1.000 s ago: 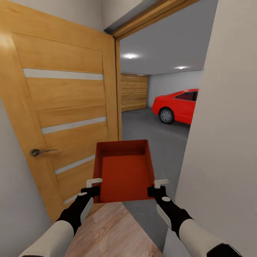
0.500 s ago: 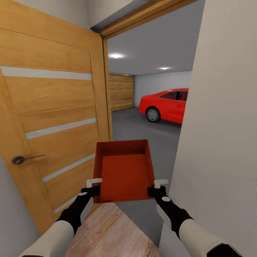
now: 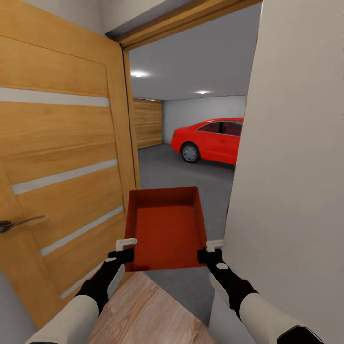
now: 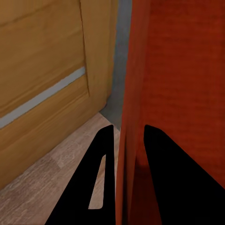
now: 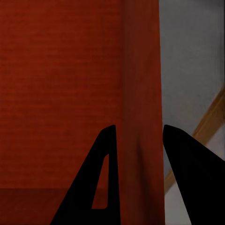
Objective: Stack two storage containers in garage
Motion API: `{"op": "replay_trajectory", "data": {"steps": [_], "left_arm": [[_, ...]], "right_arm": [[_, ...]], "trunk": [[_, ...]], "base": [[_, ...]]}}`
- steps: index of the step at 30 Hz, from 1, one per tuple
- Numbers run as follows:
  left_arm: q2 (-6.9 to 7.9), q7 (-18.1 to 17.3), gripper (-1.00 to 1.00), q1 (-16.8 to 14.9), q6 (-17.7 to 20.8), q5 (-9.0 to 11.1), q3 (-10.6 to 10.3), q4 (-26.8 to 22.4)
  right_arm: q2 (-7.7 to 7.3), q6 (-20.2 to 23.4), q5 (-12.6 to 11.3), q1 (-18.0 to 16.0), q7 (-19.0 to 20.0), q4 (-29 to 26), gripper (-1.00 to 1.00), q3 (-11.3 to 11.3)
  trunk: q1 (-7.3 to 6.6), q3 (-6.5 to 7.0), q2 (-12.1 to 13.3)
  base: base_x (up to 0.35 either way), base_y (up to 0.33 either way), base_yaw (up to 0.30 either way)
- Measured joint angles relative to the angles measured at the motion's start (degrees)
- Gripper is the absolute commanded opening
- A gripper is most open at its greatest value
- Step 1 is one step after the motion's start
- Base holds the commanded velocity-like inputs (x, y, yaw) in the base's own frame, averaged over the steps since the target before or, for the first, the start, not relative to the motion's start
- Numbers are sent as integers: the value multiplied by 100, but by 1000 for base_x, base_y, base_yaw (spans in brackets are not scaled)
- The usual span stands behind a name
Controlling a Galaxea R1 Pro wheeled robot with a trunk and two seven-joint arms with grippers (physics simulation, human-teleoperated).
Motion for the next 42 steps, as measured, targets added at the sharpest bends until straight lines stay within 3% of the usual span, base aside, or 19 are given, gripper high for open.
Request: {"op": "replay_trajectory", "data": {"steps": [17, 42], "left_arm": [[0, 1, -100, 0, 0, -9, -4, -2], [0, 0, -100, 0, -1, -7, -3, 0]], "right_arm": [[5, -36, -7, 0, 7, 29, -100, -6], [2, -26, -5, 3, 3, 18, -100, -5]], "trunk": [[0, 0, 0], [0, 0, 0]], "base": [[105, 226, -54], [105, 215, -235]]}}
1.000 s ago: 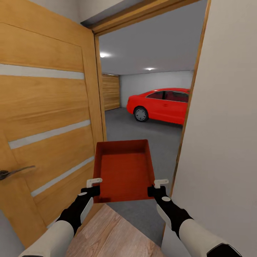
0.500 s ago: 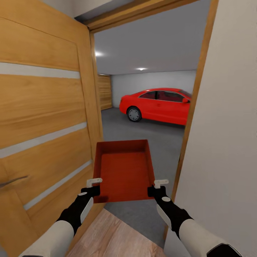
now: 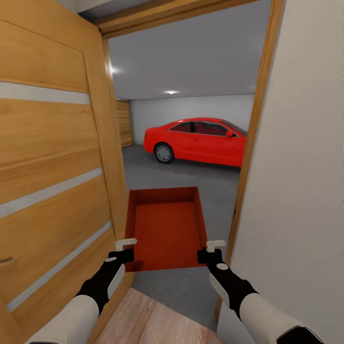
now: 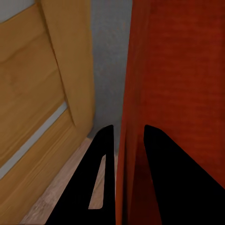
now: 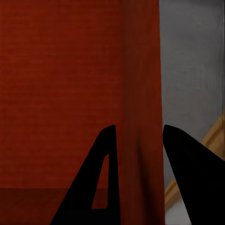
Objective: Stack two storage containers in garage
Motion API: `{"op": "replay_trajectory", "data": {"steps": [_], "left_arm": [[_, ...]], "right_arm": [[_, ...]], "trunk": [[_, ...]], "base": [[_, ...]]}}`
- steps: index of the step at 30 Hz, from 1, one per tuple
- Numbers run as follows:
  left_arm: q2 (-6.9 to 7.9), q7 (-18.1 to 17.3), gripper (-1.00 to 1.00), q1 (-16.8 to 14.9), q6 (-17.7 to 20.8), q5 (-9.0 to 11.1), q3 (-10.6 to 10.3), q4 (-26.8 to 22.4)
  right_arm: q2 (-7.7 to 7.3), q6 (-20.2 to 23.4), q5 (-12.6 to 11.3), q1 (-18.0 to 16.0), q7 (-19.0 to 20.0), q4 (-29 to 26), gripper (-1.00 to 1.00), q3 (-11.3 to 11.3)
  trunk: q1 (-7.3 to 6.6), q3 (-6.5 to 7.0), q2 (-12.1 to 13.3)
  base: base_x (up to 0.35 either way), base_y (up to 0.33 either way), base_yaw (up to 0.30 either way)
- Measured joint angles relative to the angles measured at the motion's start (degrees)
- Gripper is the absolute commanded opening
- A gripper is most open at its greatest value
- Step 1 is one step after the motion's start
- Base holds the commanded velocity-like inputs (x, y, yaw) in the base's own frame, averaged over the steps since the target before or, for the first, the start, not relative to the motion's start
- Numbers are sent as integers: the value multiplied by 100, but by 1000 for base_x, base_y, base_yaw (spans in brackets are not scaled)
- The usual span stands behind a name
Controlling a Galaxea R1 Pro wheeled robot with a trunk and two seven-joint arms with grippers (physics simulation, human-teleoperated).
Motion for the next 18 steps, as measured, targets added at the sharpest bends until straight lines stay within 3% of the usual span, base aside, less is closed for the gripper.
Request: {"op": "replay_trajectory", "data": {"steps": [18], "left_arm": [[0, 0, -100, 0, -1, 1, 0, 0]], "right_arm": [[0, 0, 1, -1, 0, 1, -100, 0]], "trunk": [[0, 0, 0]], "base": [[104, 205, -243]]}}
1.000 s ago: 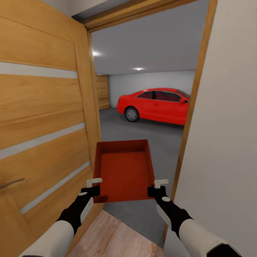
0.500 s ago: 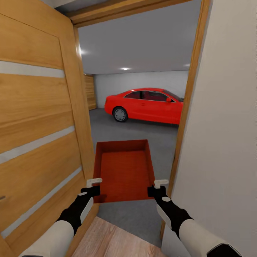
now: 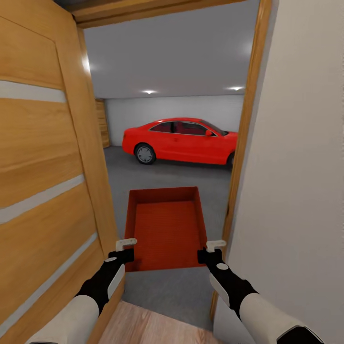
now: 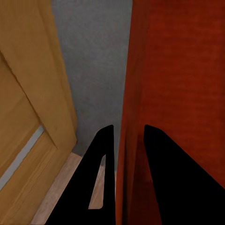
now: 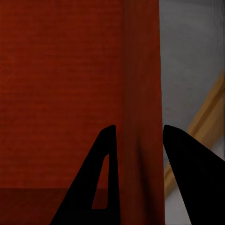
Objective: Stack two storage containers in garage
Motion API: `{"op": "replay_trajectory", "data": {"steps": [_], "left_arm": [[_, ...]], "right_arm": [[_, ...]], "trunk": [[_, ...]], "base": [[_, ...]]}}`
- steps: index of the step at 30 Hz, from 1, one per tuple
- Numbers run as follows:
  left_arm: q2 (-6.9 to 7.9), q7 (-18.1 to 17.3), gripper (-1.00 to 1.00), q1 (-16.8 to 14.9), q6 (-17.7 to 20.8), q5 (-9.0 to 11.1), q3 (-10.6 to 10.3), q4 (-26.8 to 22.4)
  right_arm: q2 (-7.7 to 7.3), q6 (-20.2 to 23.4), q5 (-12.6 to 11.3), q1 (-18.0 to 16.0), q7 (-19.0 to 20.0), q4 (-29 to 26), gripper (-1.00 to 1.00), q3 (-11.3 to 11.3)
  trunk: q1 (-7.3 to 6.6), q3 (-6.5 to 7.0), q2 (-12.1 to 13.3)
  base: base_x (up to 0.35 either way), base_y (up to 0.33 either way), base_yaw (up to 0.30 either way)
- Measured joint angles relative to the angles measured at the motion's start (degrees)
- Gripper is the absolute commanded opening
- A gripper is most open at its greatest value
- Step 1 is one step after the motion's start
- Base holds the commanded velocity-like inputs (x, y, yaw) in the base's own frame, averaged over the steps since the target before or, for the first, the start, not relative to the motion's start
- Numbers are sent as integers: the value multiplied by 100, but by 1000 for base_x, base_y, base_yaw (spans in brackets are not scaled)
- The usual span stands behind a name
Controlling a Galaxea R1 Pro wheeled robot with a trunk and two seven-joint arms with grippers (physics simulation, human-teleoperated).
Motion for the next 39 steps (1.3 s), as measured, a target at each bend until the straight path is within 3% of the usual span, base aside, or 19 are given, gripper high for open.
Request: {"op": "replay_trajectory", "data": {"steps": [28, 39], "left_arm": [[0, 0, -100, 0, 1, 0, -1, 8], [1, -1, -100, 1, 2, 0, 0, 6]], "right_arm": [[1, 0, -1, 2, 1, 6, -100, -1], [2, -1, 0, -2, 3, 12, -100, -1]], "trunk": [[0, 0, 0], [1, 0, 1]], "base": [[104, 205, -242], [64, 125, -42]]}}
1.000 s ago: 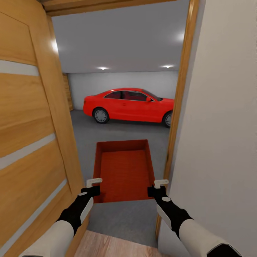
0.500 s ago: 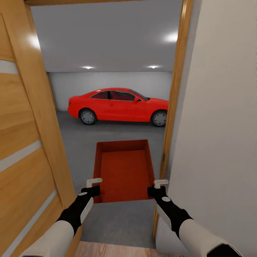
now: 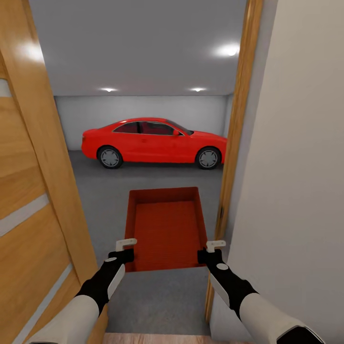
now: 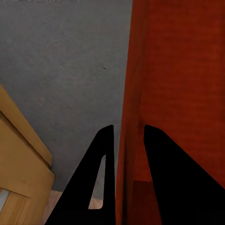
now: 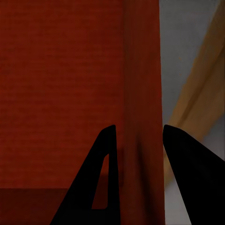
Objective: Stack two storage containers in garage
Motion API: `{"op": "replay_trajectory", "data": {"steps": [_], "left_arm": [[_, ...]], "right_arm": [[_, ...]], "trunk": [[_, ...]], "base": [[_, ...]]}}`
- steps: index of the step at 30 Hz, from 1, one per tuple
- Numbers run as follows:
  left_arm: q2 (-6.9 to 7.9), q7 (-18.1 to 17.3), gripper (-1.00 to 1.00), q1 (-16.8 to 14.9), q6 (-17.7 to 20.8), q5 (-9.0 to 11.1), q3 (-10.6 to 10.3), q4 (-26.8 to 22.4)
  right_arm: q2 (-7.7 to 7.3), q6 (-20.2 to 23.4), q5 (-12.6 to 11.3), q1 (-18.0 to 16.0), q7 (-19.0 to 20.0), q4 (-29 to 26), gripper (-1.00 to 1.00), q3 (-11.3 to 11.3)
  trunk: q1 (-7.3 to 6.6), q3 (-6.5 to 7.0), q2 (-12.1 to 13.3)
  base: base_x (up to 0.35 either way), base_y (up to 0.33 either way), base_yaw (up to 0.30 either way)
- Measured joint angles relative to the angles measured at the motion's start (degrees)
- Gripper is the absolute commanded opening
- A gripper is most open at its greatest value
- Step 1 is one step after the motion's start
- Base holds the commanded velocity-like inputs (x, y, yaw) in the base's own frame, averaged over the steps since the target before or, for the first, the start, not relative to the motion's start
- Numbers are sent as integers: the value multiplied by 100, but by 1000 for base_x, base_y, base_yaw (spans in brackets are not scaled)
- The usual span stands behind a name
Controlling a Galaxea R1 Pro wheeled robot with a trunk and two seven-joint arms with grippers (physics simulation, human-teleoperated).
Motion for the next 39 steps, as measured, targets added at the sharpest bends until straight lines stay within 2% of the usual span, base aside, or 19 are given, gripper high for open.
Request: {"op": "replay_trajectory", "data": {"steps": [22, 39], "left_arm": [[0, 0, -100, 0, 0, 6, 0, 1], [0, 1, -100, 0, 2, 1, 1, 1]], "right_arm": [[-2, 17, 4, 4, -5, -18, -100, 2], [-1, 9, 2, 1, -1, -6, -100, 1]], "trunk": [[0, 0, 0], [-1, 0, -1]], "base": [[0, 2, 0], [44, 118, 0]]}}
